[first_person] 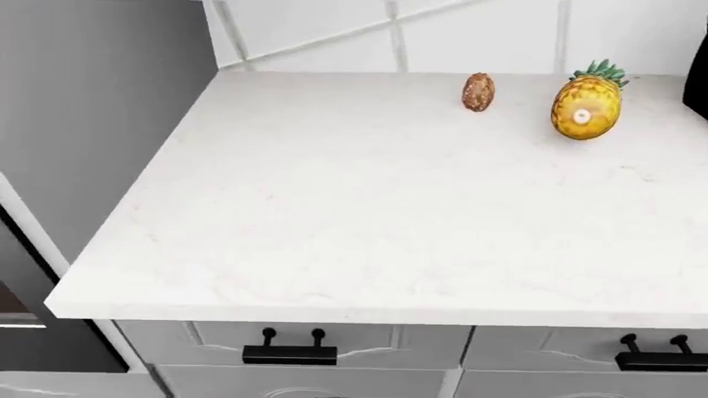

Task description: Open the oven door

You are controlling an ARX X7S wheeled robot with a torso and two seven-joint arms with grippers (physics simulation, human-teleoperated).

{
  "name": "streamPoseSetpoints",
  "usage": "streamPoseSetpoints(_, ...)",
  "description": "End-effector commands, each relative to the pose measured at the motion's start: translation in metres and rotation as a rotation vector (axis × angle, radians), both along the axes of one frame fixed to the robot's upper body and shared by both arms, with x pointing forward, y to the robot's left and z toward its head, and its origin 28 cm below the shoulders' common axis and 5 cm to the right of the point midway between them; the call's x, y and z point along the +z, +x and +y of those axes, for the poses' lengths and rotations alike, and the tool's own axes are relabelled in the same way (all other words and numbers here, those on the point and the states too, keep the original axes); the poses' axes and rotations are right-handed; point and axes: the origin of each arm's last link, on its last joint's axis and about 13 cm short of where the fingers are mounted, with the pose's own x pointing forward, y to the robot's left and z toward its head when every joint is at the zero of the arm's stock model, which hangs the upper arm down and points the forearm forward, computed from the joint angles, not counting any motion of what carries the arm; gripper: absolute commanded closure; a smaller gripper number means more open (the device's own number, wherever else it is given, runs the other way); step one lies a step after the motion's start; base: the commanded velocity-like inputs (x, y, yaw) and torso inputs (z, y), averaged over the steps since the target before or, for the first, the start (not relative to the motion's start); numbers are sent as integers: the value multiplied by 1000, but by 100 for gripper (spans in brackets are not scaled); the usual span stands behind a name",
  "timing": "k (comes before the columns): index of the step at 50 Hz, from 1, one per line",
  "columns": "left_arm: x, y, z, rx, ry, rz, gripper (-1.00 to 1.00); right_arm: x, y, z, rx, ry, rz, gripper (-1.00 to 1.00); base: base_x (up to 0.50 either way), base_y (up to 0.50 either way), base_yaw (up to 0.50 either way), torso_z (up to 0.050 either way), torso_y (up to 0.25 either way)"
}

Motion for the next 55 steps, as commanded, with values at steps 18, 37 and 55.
streamPoseSetpoints(18,0,0,0,0,5,-1,-100,1,0,0,6,-3,-9,-100,0,0,500,0,0)
streamPoseSetpoints(37,0,1,0,-1,6,1,-100,1,-1,0,11,8,-7,-100,0,0,500,0,0)
streamPoseSetpoints(55,0,1,0,-1,5,4,-100,0,0,0,12,14,-6,-100,0,0,500,0,0)
